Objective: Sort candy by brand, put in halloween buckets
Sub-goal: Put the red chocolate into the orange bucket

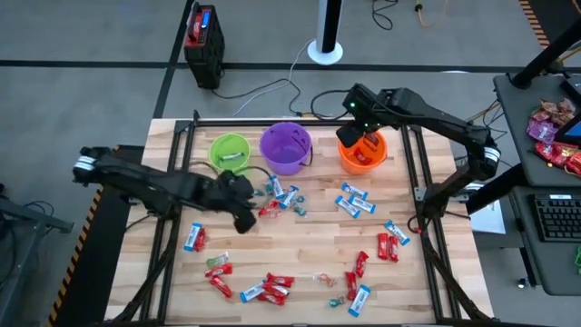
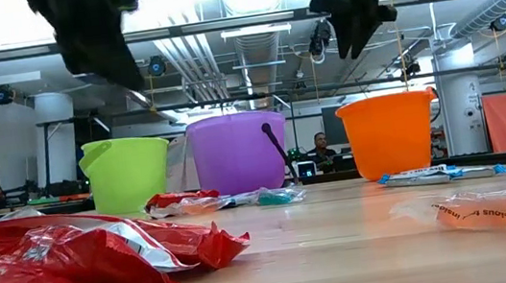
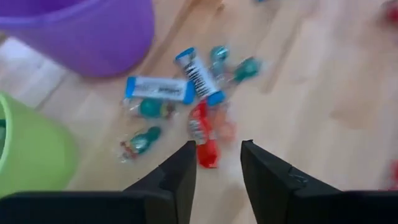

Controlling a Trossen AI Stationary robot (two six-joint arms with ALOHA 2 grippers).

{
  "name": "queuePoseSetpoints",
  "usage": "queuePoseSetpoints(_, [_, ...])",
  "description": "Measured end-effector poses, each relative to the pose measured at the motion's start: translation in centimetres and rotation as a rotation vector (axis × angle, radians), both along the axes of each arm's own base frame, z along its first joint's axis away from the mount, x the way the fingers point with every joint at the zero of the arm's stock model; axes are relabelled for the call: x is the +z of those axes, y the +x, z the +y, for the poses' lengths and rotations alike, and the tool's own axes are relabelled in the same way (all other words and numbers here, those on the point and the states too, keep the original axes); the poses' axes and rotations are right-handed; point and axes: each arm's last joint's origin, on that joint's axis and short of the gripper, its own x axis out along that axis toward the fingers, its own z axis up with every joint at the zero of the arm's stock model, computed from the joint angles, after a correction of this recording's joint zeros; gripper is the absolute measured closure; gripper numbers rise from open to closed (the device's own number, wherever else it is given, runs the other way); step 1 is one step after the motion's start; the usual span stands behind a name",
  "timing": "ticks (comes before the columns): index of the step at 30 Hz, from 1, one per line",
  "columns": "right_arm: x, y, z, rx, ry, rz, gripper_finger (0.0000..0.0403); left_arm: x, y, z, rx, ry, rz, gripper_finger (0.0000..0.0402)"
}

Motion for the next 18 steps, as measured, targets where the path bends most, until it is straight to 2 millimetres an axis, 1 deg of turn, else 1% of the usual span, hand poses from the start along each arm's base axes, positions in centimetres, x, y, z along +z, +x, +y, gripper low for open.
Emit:
queuePoseSetpoints(4, [0.0,-0.1,0.0,0.03,-0.009,0.011,0.025,-3.4,1.9,-0.3,0.022,0.003,0.116,0.0272])
queuePoseSetpoints(9, [-0.1,-0.1,0.1,0.063,0.003,0.016,0.0254,-6.8,4.1,-1.1,-0.028,-0.037,0.089,0.027])
queuePoseSetpoints(13, [-0.1,0.0,0.2,0.068,0.007,0.015,0.0254,-9.3,4.3,-0.8,-0.026,-0.013,0.132,0.027])
queuePoseSetpoints(18, [-0.1,0.0,0.2,0.055,0.011,0.009,0.0254,-11.4,3.9,-0.6,-0.029,-0.001,0.159,0.027])
